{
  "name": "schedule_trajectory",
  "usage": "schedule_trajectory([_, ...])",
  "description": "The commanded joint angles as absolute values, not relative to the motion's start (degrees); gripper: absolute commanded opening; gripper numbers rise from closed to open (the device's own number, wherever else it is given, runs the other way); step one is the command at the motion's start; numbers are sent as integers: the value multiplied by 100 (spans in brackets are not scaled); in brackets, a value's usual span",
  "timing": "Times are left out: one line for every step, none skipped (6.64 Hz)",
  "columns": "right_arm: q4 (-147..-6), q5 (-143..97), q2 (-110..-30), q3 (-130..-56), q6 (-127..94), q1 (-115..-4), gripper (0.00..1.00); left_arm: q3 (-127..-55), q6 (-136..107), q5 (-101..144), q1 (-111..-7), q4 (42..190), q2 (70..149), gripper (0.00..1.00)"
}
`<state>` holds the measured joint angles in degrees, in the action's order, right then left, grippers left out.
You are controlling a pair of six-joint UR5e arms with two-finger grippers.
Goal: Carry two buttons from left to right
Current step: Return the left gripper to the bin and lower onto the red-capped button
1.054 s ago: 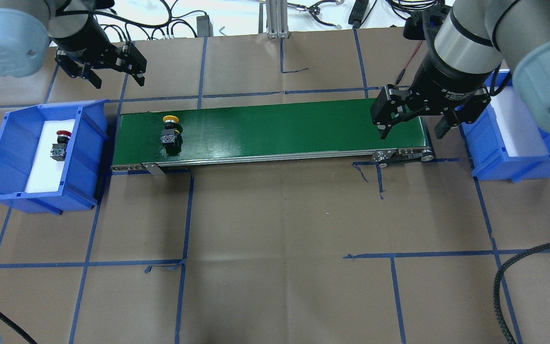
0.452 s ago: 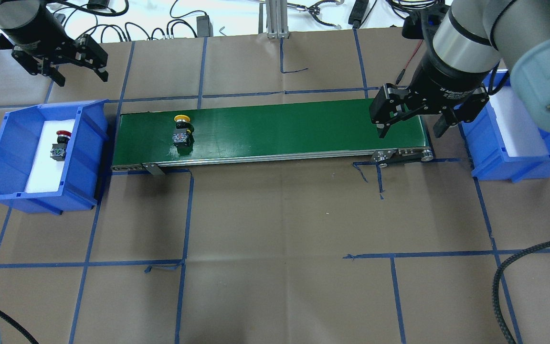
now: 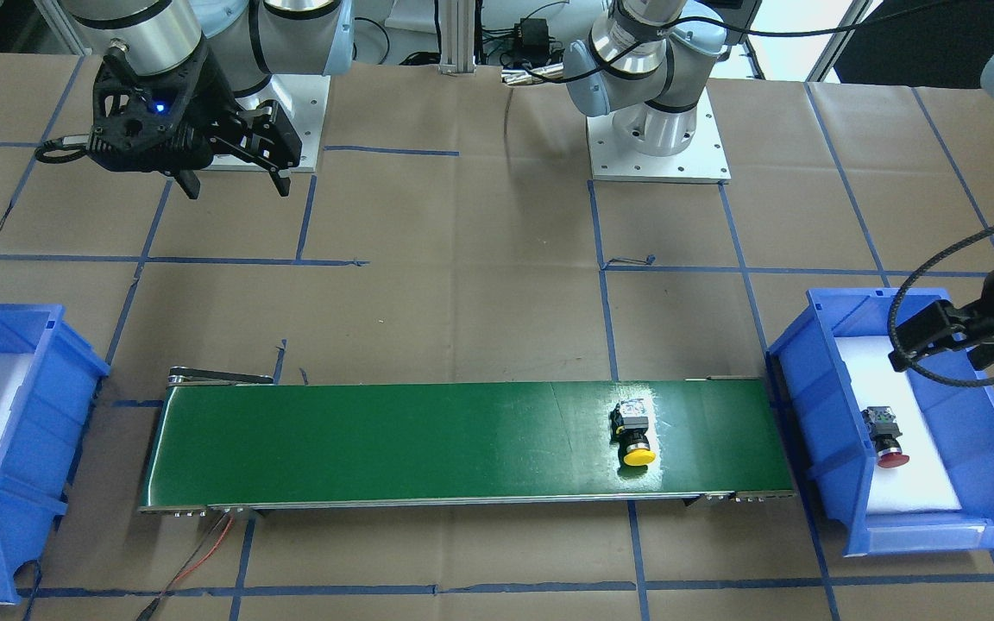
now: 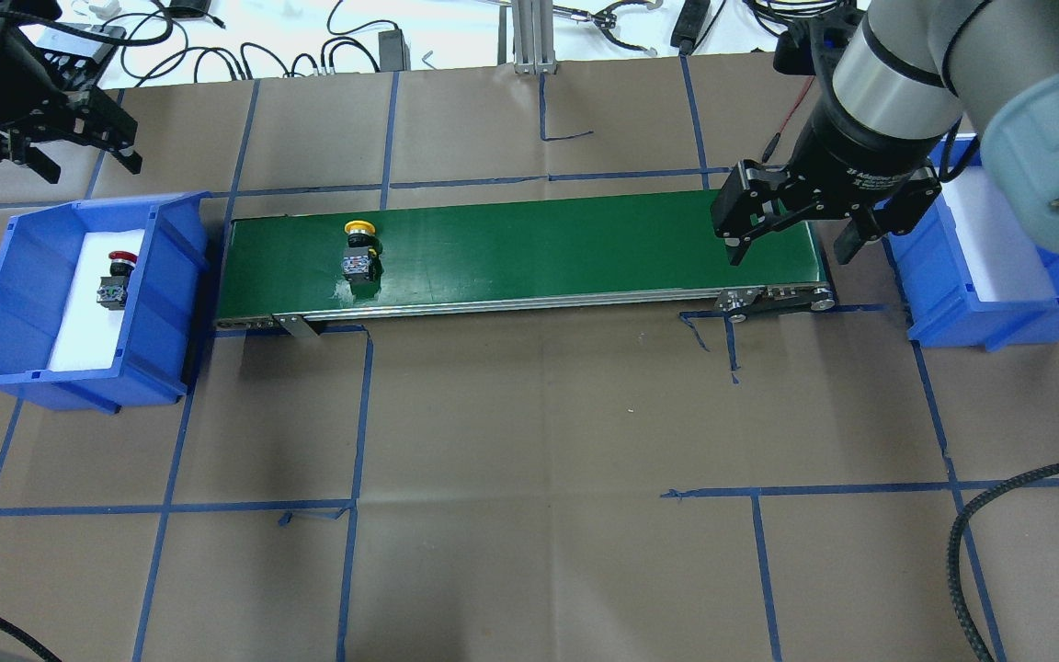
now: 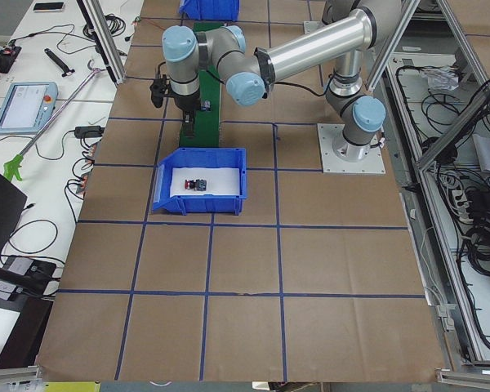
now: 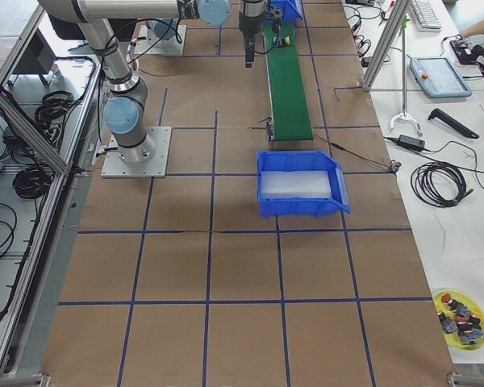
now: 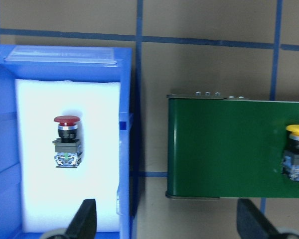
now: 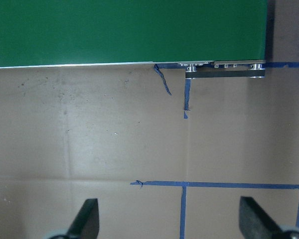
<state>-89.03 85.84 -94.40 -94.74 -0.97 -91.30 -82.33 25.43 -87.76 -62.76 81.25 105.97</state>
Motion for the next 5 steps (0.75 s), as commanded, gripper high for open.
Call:
schedule_trajectory([-8912,8587,-9431,-9475,-97,-9132,100,-8489,2987,-8780,-5855,7886,10722,99])
schedule_trajectory([-8903,8578,-9439,-9466,-97,-9132,100,-8743,3119,-8772,-5758,7527,10723,99])
schedule_trajectory([-8912,8569,-9439,-9457,-105,-9132,100,-8997,3155,-8771,-5705,7080,10801,99])
schedule_trajectory([-8912,8578,-9439,-9457,-105,-9132,100,-9157,3147,-8763,-5704,6753,10941,99])
schedule_trajectory([-8903,8578,-9457,-9457,-105,-9123,100,-9184,3138,-8763,-5704,6602,11073,99])
